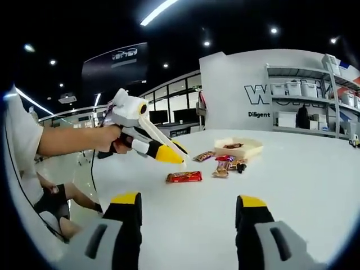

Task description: Place the target food into the container with the food tongs after gripping and lifting it, then release it inside without dropping or visibly crushing the food.

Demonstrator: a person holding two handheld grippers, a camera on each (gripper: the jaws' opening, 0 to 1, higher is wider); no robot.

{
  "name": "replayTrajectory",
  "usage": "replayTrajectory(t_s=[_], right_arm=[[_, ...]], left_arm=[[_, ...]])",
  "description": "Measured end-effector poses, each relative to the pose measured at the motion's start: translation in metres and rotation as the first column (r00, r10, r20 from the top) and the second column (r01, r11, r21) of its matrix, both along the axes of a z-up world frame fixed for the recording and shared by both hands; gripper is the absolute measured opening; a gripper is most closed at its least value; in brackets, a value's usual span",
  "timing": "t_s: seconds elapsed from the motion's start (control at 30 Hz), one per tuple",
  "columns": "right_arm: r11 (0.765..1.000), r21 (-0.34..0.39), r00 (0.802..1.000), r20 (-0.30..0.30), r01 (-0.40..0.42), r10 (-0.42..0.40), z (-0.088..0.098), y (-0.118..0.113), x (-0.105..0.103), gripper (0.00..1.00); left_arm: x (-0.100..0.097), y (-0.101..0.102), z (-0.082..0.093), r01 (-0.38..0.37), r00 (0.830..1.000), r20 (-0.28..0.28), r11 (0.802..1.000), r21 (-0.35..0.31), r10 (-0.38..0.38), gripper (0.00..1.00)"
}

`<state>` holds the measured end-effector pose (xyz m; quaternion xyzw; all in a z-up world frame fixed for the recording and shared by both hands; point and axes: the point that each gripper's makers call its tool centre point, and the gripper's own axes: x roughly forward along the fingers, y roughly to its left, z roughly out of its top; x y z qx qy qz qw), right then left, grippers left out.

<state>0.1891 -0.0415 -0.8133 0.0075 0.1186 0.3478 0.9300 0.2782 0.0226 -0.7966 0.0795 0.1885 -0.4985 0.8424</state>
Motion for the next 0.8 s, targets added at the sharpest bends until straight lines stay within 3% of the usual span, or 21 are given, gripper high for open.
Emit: replayTrajectory(t_s=[0.07, 0.1, 0.23, 0.27, 0.43, 0.57, 0.67, 0.77, 0.8], right_arm=[[0.999, -0.021, 1.0, 0.006, -0.027, 0.027, -0.001, 0.008, 0.0, 0.48], [0.997, -0.063, 0.998, 0.037, -0.05, 0.052, -0.001, 0.016, 0.001, 0.47], [0.991, -0.113, 0.992, 0.103, -0.068, 0.08, 0.004, 0.03, 0.004, 0.49], [0.989, -0.134, 0.988, 0.128, -0.066, 0.083, 0.007, 0.033, 0.006, 0.5], [0.986, -0.127, 0.971, 0.202, -0.104, 0.128, 0.024, 0.05, 0.005, 0.46], [0.982, -0.122, 0.962, 0.211, -0.148, 0.171, 0.028, 0.063, 0.0, 0.39], [0.981, -0.155, 0.962, 0.226, -0.119, 0.153, 0.025, 0.059, 0.002, 0.35], [0.987, -0.136, 0.967, 0.225, -0.09, 0.12, 0.027, 0.052, 0.004, 0.22], [0.989, -0.127, 0.971, 0.215, -0.079, 0.105, 0.028, 0.049, 0.006, 0.14]], left_arm=[[-0.007, -0.003, 0.004, 0.008, 1.0, -0.019, 1.0, -0.021, -0.008, 0.27], [-0.011, -0.005, 0.008, 0.01, 0.999, -0.034, 0.999, -0.049, -0.011, 0.27], [-0.027, -0.011, 0.014, 0.025, 0.996, -0.079, 0.995, -0.101, -0.033, 0.27], [-0.033, -0.014, 0.014, 0.028, 0.992, -0.118, 0.993, -0.119, -0.042, 0.27], [-0.041, -0.018, 0.02, 0.035, 0.993, -0.107, 0.992, -0.125, -0.048, 0.27], [-0.047, -0.024, 0.023, 0.048, 0.991, -0.114, 0.989, -0.143, -0.064, 0.27], [-0.049, -0.024, 0.022, 0.047, 0.992, -0.108, 0.99, -0.137, -0.062, 0.27], [-0.052, -0.024, 0.022, 0.045, 0.989, -0.132, 0.987, -0.157, -0.067, 0.27], [-0.053, -0.025, 0.023, 0.046, 0.989, -0.132, 0.986, -0.159, -0.068, 0.27]])
